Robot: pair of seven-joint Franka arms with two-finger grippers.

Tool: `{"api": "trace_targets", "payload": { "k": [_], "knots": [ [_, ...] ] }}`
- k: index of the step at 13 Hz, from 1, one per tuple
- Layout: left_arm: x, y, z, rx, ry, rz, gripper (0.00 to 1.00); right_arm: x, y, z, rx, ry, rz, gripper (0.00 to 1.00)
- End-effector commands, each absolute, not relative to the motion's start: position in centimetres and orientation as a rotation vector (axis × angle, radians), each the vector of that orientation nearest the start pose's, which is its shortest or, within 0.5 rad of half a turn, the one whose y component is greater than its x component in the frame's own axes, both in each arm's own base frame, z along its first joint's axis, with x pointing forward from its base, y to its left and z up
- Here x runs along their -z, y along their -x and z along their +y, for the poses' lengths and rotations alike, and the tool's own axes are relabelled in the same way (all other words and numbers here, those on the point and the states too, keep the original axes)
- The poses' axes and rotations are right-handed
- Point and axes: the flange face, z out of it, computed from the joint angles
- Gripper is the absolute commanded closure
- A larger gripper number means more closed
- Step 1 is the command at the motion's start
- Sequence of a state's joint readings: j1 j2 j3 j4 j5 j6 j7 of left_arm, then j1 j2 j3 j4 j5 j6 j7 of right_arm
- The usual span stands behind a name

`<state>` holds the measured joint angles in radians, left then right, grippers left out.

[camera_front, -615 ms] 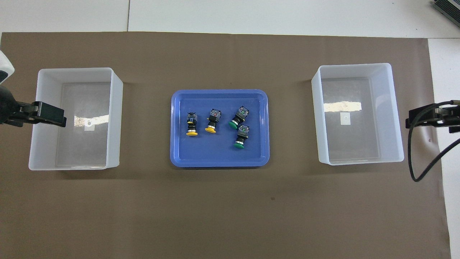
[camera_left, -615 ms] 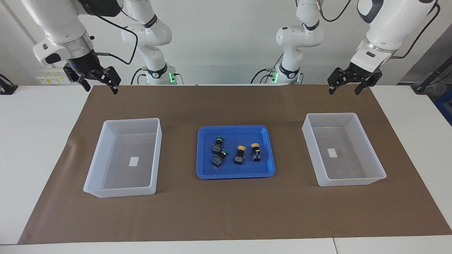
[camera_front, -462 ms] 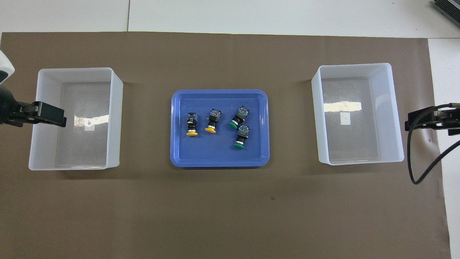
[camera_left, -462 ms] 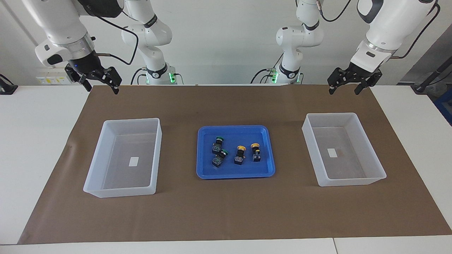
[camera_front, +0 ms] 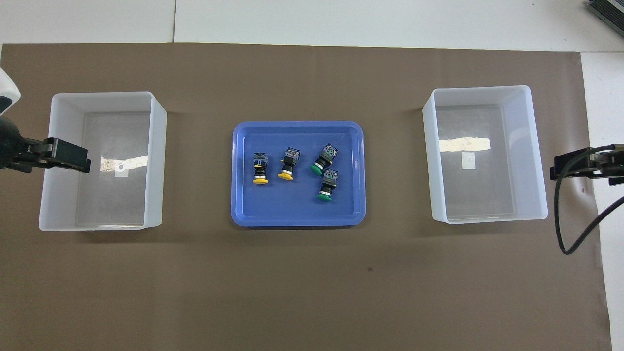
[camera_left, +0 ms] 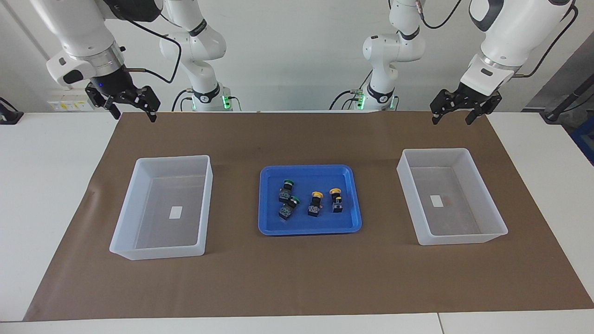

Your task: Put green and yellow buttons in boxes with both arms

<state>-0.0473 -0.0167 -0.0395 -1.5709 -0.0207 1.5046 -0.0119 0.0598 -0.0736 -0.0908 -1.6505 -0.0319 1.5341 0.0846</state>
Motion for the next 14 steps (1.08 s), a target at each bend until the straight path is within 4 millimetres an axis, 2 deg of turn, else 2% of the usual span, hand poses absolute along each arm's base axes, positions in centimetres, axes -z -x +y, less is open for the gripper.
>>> {"api": "trace_targets", "payload": {
  "k": [1, 4, 6, 11, 12, 13, 14],
  "knots": [
    [-62.7, -53.3, -5.3, -0.108, 3.151, 0.108, 0.00, -61.9, -51.5, -1.9, -0.061, 3.142, 0.211, 0.00],
    [-61.8, -53.5, -5.5, -0.038, 3.154, 0.111, 0.00, -61.9, -51.6, -1.8, -0.053, 3.142, 0.216, 0.00],
    [-61.0, -53.5, -5.4, -0.014, 3.155, 0.108, 0.00, -61.9, -51.6, -0.8, -0.056, 3.144, 0.197, 0.00],
    [-59.8, -55.2, -6.1, 0.121, 3.158, 0.120, 0.00, -61.3, -51.1, -0.8, -0.073, 3.143, 0.201, 0.00],
    [-59.1, -55.7, -6.4, 0.153, 3.159, 0.124, 0.00, -61.2, -51.2, -0.8, -0.058, 3.142, 0.213, 0.00],
    [-58.3, -56.0, -8.0, 0.162, 3.160, 0.166, 0.00, -60.9, -51.2, -0.8, -0.065, 3.141, 0.227, 0.00],
    [-57.2, -56.1, -8.7, 0.143, 3.158, 0.185, 0.00, -60.9, -51.2, -0.8, -0.065, 3.141, 0.232, 0.00]
  ]
}}
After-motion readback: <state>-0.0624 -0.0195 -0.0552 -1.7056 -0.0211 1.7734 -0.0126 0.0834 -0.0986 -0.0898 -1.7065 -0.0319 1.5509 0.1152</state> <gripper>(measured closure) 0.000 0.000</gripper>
